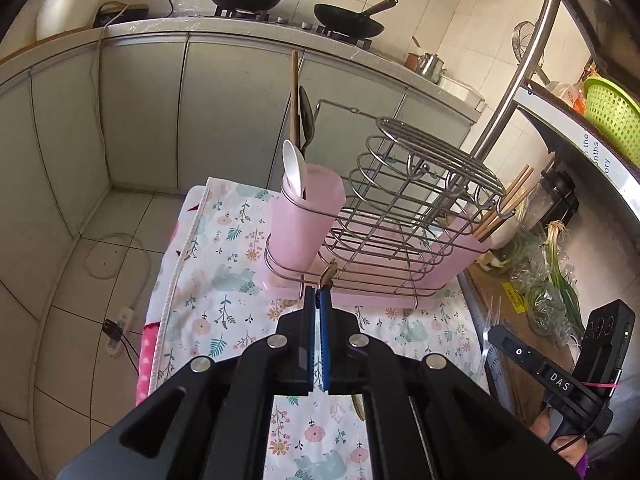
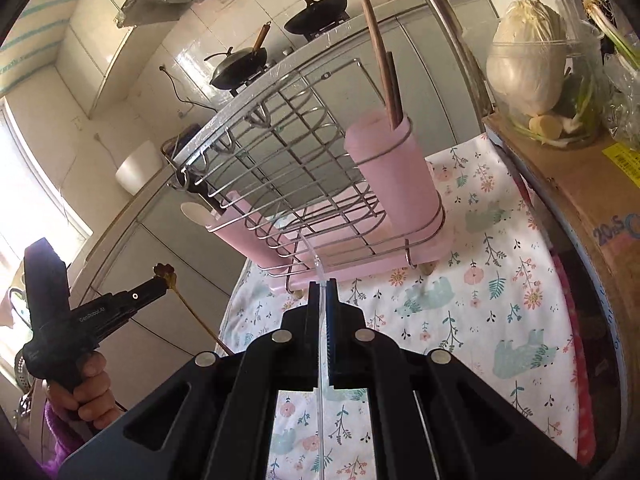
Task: Organize utensils
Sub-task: 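Lift the gold spoon with the left tool and carry it above the pink cup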
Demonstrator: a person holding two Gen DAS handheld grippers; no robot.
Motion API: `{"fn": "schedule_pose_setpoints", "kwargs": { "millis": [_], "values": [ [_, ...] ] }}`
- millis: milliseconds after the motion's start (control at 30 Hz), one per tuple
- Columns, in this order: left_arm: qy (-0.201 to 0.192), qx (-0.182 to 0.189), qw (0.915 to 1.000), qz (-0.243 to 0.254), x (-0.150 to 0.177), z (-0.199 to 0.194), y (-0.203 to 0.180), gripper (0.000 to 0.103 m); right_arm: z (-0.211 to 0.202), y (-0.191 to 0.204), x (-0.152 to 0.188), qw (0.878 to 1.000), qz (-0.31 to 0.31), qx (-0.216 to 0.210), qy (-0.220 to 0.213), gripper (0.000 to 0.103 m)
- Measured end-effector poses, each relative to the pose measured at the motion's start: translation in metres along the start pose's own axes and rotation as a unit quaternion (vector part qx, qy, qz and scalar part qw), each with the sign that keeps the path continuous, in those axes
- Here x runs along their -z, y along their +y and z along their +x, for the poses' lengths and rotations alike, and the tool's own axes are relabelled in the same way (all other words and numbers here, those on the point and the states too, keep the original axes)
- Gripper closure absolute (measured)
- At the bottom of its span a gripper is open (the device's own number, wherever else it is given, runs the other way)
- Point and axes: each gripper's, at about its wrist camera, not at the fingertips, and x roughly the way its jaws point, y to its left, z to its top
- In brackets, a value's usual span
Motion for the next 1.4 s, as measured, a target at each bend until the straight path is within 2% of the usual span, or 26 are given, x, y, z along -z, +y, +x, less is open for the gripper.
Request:
{"fn": "schedule_pose_setpoints", "kwargs": {
  "millis": [633,1133,1400],
  "values": [
    [-0.05,-0.005,0.9988,0.003,-0.029,-0.031,0.0,0.102,-0.031,0.023,-0.046,0.995,-0.009,-0.062,-0.082,0.1],
    [-0.09,0.001,0.9959,0.004,-0.05,-0.053,-0.006,0.102,-0.044,0.043,-0.081,0.988,-0.031,-0.082,-0.127,0.1],
    [-0.121,-0.007,0.9926,0.0,-0.067,-0.068,-0.006,0.102,-0.061,0.051,-0.11,0.981,-0.037,-0.093,-0.168,0.1]
  ]
}}
